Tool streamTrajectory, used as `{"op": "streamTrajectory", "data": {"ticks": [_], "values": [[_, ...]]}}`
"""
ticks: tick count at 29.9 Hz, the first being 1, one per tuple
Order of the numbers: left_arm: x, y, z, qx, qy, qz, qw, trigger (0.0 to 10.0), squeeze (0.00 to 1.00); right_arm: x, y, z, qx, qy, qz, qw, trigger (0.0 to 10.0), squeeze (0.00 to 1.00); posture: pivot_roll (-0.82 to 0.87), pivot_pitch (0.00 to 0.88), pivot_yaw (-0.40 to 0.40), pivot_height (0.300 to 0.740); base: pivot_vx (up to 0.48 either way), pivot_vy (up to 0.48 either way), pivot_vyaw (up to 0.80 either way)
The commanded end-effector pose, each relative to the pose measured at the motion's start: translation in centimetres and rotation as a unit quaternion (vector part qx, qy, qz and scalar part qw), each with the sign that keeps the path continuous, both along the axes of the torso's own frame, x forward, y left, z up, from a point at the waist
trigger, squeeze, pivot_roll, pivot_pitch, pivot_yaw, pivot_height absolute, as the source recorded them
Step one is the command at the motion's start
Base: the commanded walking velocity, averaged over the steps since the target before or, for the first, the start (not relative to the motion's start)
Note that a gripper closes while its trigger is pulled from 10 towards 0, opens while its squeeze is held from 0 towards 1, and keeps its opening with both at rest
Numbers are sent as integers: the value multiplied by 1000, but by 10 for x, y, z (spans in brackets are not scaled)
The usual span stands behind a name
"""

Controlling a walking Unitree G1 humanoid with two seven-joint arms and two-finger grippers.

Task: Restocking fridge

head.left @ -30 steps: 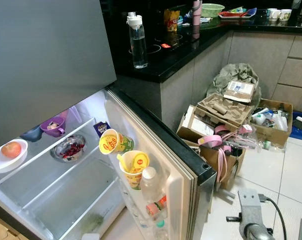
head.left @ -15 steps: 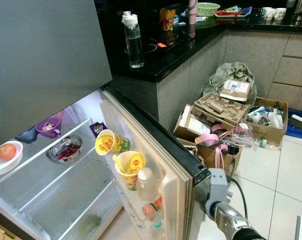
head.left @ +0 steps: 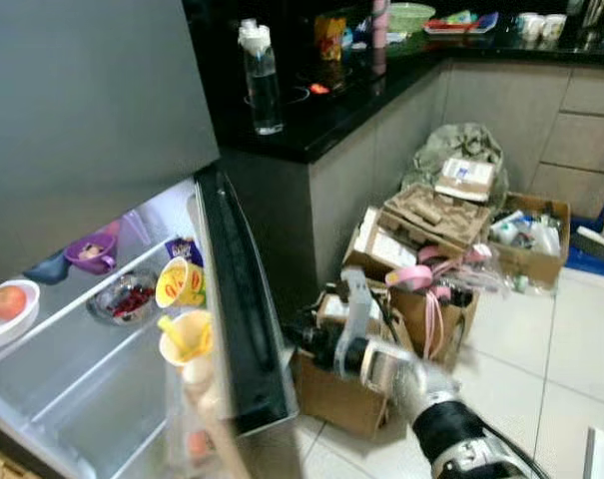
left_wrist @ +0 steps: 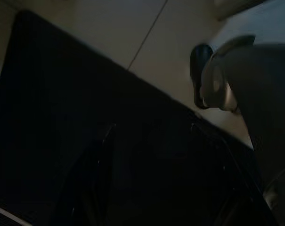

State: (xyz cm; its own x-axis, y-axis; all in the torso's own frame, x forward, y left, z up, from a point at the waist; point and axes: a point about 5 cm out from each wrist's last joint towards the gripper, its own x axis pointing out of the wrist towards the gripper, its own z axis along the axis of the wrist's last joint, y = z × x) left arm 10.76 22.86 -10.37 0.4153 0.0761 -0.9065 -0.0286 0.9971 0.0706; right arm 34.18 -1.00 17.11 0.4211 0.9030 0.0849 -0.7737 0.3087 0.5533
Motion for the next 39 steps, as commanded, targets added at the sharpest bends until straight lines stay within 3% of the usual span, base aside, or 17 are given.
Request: {"op": "streamTrajectory", "data": {"ticks": [1, 8, 10, 11, 12, 13, 14, 15, 18, 19, 22, 23, 25, 26, 29, 33, 39], "values": [[-6, 1, -2, 2, 11, -1, 1000, 10000, 0, -35, 64, 6, 86, 38, 92, 991, 10000, 0, -115, 118, 66, 740, 0, 0, 0], [-6, 1, -2, 1, 13, -7, 1000, 10000, 0, -24, 25, -47, 13, 78, 15, 997, 10000, 0, -124, 122, 74, 740, 0, 0, 0], [-7, 0, -2, 0, 15, -10, 1000, 10000, 0, -23, -5, -83, -110, 87, -49, 989, 10000, 0, -127, 121, 75, 740, 0, 0, 0], [-7, 0, -2, 0, 15, -10, 1000, 10000, 0, -23, -5, -83, -110, 87, -49, 989, 10000, 0, -127, 121, 75, 740, 0, 0, 0], [-6, -1, -2, 0, 15, -11, 1000, 10000, 0, -26, -25, -106, -189, 100, -87, 973, 10000, 0, -127, 119, 75, 740, 0, 0, 0], [-6, -1, -2, 0, 15, -11, 1000, 10000, 0, -26, -25, -106, -189, 100, -87, 973, 10000, 0, -127, 119, 75, 740, 0, 0, 0], [-6, -1, -2, 1, 14, -14, 1000, 10000, 0, -33, -67, -140, -299, 129, -161, 932, 10000, 0, -125, 118, 74, 740, 0, 0, 0], [-6, -1, -2, 1, 14, -14, 1000, 10000, 0, -33, -67, -140, -299, 129, -161, 932, 10000, 0, -125, 118, 74, 740, 0, 0, 0], [-2, -3, -1, 2, 8, -30, 1000, 10000, 0, -50, -126, -173, -369, 173, -252, 878, 10000, 0, -126, 119, 74, 740, 0, 0, 0], [-2, -3, -1, 2, 8, -30, 1000, 10000, 0, -50, -126, -173, -369, 173, -252, 878, 10000, 0, -126, 119, 74, 740, 0, 0, 0], [0, -5, -1, -1, 3, -46, 999, 10000, 0, -64, -157, -187, -399, 195, -290, 848, 10000, 0, -129, 121, 77, 740, 0, 0, 0], [0, -5, -1, -1, 3, -46, 999, 10000, 0, -64, -157, -187, -399, 195, -290, 848, 10000, 0, -129, 121, 77, 740, 0, 0, 0], [1, -9, -1, -6, 1, -63, 998, 10000, 0, -82, -184, -201, -439, 210, -318, 813, 10000, 0, -132, 123, 82, 740, 0, 0, 0], [1, -9, -1, -6, 1, -63, 998, 10000, 0, -82, -184, -201, -439, 210, -318, 813, 10000, 0, -132, 123, 82, 740, 0, 0, 0], [6, -13, 0, -10, -15, -84, 996, 10000, 0, -105, -210, -216, -488, 225, -347, 769, 10000, 0, -133, 122, 82, 740, 0, 0, 0], [19, -21, 5, -21, -46, -128, 990, 10000, 0, -119, -222, -223, -501, 240, -369, 745, 10000, 0, -132, 118, 76, 740, 0, 0, 0], [21, -20, 5, -10, -40, -146, 988, 10000, 0, -123, -222, -226, -505, 241, -369, 742, 10000, 0, -132, 118, 76, 740, 0, 0, 0]]}}
